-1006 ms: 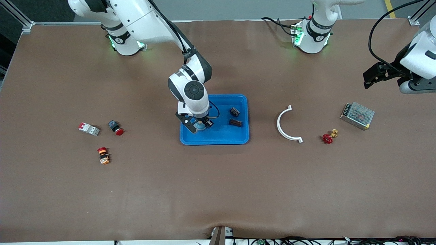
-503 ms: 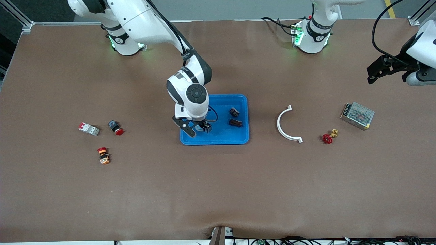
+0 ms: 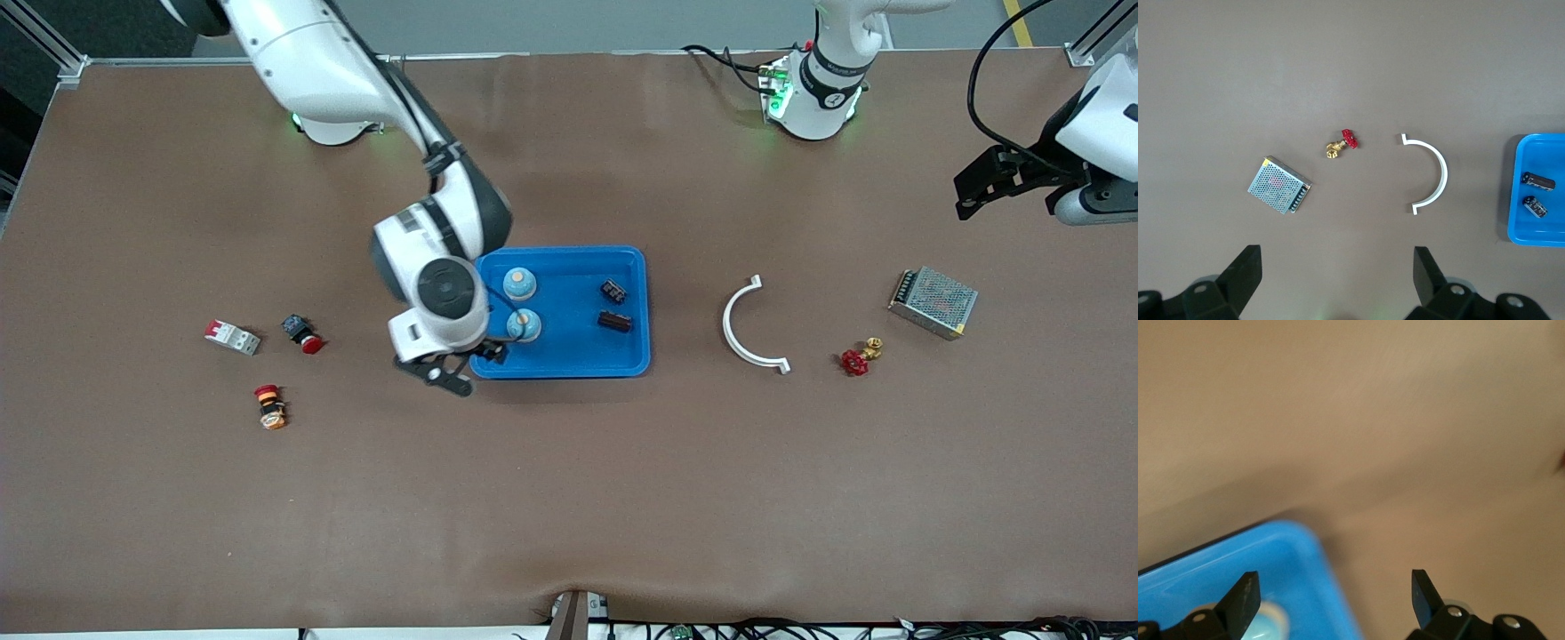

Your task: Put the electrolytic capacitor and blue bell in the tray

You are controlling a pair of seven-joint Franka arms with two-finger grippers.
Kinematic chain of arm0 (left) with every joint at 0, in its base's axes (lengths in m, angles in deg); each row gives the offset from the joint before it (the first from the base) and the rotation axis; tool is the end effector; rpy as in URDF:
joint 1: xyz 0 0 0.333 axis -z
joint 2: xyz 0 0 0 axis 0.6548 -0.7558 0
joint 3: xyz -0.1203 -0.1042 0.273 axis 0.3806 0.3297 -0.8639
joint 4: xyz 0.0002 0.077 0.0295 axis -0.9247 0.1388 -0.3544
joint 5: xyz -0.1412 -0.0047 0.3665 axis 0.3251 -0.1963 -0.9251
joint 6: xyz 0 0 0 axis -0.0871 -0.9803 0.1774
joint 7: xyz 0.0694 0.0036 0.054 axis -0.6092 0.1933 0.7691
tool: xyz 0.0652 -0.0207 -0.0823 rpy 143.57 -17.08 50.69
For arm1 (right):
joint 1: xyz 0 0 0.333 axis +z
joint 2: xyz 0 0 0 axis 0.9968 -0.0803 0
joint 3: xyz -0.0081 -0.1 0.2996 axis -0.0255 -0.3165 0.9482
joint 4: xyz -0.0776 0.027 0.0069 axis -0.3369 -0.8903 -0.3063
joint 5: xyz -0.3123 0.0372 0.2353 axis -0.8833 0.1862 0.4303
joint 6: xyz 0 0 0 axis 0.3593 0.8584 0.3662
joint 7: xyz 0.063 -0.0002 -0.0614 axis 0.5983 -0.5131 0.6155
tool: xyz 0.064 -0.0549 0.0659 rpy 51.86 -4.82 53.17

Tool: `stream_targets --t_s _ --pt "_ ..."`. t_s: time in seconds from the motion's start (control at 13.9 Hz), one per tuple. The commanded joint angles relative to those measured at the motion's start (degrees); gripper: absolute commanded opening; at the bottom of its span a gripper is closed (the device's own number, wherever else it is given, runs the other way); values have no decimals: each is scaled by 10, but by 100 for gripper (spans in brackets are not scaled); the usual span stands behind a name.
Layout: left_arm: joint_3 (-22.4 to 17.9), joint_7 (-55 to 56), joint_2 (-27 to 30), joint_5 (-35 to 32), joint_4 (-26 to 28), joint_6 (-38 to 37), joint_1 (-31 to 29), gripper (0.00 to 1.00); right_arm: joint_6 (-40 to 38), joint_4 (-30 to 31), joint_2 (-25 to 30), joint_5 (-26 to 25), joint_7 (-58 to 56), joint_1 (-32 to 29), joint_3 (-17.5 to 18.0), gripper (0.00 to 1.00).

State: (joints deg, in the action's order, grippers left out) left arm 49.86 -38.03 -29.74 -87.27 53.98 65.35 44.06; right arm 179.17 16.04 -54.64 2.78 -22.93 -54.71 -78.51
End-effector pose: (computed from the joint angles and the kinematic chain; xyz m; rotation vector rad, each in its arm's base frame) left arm 0.5366 -0.0700 0.6622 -3.0700 -0.0167 -0.0063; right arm 0.6162 0.3186 0.2968 2.9496 -0.4554 -0.1578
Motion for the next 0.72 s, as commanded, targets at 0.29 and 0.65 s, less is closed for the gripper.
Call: stream_targets --t_s 0.29,0.65 --pt "1 -1 10 10 9 7 -1 100 -99 -71 18 -10 -289 -148 10 100" --pt "1 -1 6 9 11 9 -2 100 -152 -71 89 -10 -506 -265 10 100"
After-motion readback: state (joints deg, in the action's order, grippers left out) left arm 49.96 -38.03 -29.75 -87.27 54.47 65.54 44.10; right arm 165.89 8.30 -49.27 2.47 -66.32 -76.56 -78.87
